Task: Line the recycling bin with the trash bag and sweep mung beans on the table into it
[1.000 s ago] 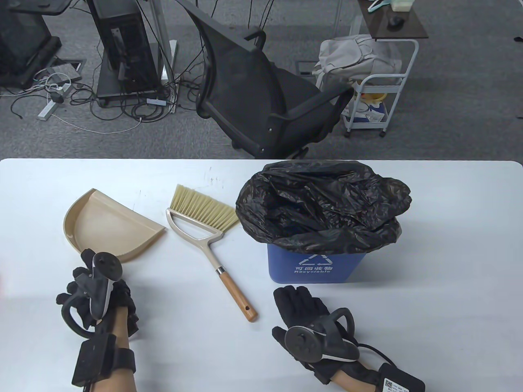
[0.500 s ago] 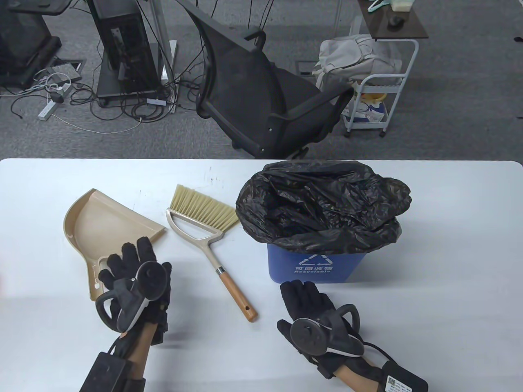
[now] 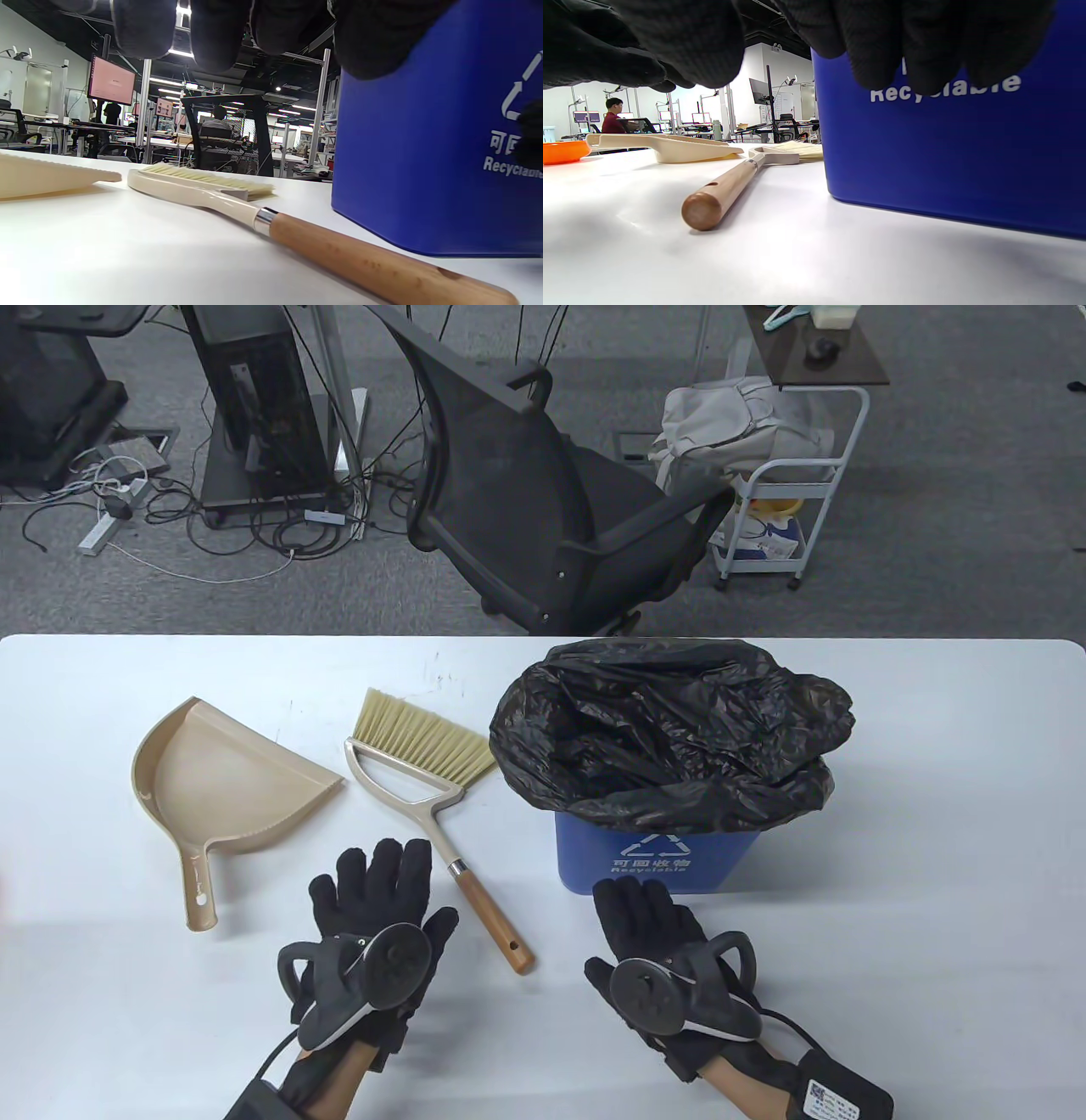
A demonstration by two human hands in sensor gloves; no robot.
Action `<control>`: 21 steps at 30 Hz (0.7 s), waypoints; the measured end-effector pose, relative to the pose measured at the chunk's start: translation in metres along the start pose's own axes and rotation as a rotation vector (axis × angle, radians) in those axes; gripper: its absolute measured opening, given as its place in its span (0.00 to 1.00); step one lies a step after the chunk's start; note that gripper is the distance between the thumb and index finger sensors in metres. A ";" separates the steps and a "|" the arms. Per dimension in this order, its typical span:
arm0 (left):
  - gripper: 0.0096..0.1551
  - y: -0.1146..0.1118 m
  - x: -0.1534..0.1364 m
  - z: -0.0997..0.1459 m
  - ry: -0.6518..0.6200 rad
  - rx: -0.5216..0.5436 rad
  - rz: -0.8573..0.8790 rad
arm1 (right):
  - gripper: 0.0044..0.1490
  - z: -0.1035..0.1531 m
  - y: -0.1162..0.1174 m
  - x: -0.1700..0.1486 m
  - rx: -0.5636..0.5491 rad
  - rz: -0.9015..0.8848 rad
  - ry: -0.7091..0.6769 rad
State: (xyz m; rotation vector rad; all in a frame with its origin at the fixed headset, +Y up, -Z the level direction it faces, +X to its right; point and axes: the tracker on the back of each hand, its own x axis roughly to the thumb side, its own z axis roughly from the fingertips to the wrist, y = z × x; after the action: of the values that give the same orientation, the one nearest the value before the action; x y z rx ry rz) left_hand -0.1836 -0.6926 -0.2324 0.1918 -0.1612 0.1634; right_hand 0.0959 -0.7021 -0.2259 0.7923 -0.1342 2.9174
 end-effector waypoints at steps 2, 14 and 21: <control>0.47 0.000 0.001 0.001 -0.009 0.003 -0.003 | 0.54 0.000 0.000 0.000 0.002 0.003 0.000; 0.47 -0.002 0.000 0.001 -0.015 0.009 -0.019 | 0.55 -0.001 0.000 -0.002 -0.025 0.024 -0.002; 0.47 -0.003 0.001 0.000 -0.015 0.004 -0.028 | 0.55 -0.002 0.001 -0.003 -0.028 0.033 -0.004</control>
State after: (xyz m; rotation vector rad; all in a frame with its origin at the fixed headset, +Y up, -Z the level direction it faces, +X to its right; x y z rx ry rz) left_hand -0.1821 -0.6956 -0.2324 0.1994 -0.1726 0.1345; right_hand 0.0977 -0.7034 -0.2292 0.7991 -0.1907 2.9380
